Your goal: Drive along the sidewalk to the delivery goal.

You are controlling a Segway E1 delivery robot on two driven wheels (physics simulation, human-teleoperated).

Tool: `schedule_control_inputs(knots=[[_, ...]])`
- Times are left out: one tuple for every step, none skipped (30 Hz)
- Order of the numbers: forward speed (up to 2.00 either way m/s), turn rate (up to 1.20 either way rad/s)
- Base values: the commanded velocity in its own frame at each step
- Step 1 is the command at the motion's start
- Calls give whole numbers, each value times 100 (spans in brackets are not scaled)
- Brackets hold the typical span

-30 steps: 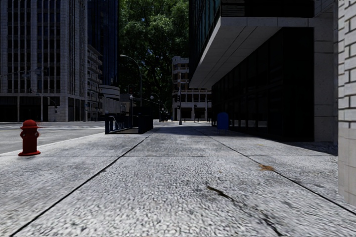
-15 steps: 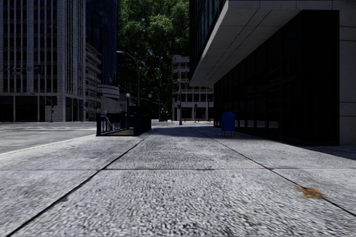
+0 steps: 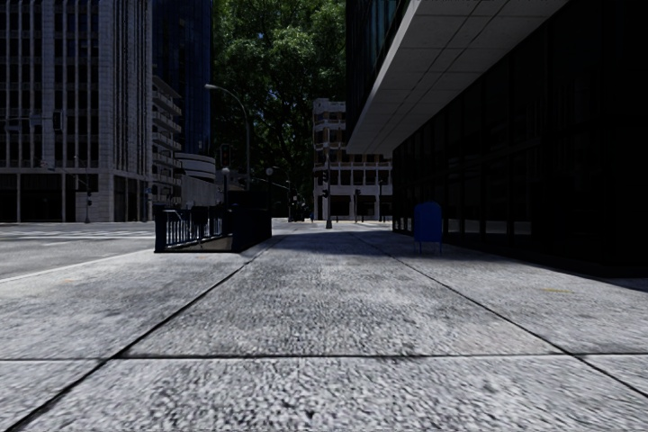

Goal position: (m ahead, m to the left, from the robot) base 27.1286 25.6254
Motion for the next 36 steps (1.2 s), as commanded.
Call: schedule_control_inputs(knots=[[200, 0], [200, 0], [200, 0], [200, 0], [200, 0], [200, 0], [200, 0], [200, 0], [200, 0], [200, 1], [200, 13], [200, 17], [200, 18], [200, 18], [200, 18], [200, 18], [200, 18], [200, 18], [200, 17], [200, 8], [200, 3], [200, 0], [200, 0], [200, 0], [200, 0], [200, 0], [200, 0], [200, 0], [200, 0], [200, 0], [200, 0], [200, 0], [200, 0], [200, 0], [200, 0], [200, 0]])
